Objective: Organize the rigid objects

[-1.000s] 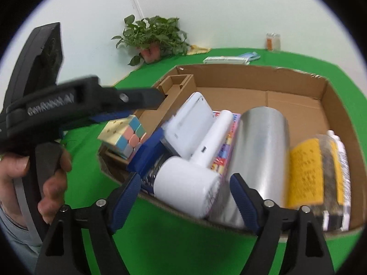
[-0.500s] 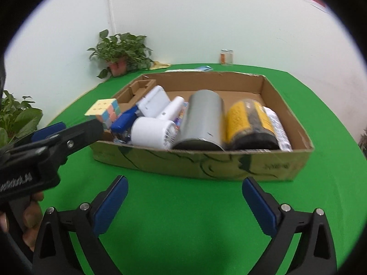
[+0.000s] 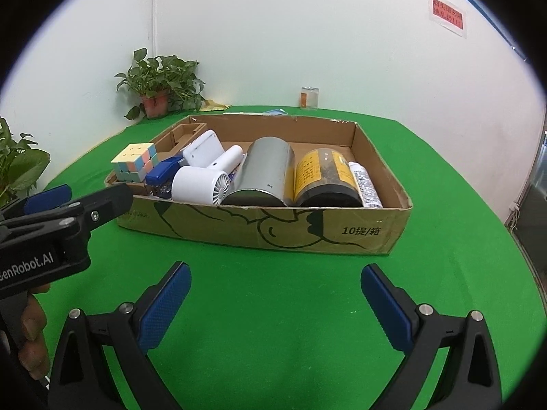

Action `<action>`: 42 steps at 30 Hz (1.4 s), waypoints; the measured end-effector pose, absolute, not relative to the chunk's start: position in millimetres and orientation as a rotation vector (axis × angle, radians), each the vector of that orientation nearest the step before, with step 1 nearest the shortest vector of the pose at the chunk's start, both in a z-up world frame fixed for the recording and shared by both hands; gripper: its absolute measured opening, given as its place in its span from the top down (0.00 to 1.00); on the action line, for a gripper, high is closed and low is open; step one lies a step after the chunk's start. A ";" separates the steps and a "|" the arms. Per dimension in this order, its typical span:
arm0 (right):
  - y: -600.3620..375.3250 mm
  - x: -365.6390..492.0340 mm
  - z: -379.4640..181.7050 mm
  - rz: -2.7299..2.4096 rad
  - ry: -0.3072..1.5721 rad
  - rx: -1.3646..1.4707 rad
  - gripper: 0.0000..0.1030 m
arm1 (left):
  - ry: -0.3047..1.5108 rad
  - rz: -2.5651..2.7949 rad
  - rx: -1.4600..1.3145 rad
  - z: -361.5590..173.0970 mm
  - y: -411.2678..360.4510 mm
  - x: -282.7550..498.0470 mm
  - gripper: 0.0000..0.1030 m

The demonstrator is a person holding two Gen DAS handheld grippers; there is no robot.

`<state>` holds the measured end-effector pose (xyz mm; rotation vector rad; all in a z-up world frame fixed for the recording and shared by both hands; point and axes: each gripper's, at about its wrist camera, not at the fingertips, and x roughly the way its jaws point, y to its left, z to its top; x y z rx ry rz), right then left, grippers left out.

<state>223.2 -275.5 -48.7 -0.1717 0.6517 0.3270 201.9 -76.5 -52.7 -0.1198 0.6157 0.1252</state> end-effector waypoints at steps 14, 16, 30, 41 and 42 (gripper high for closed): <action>-270.5 224.2 -52.0 0.326 0.647 -0.181 0.03 | 0.647 0.099 -0.137 -60.1 -78.1 206.9 0.01; -269.8 224.4 -52.7 0.324 0.647 -0.185 0.03 | 0.652 0.097 -0.139 -61.2 -77.8 208.0 0.01; -269.7 225.2 -55.2 0.331 0.652 -0.194 0.03 | 0.667 0.086 -0.116 -65.4 -79.0 212.6 0.01; -272.1 226.3 -55.7 0.339 0.656 -0.194 0.03 | 0.674 0.074 -0.117 -68.0 -79.3 214.0 0.01; -272.2 227.0 -55.8 0.339 0.655 -0.195 0.03 | 0.677 0.074 -0.119 -68.3 -78.9 214.2 0.01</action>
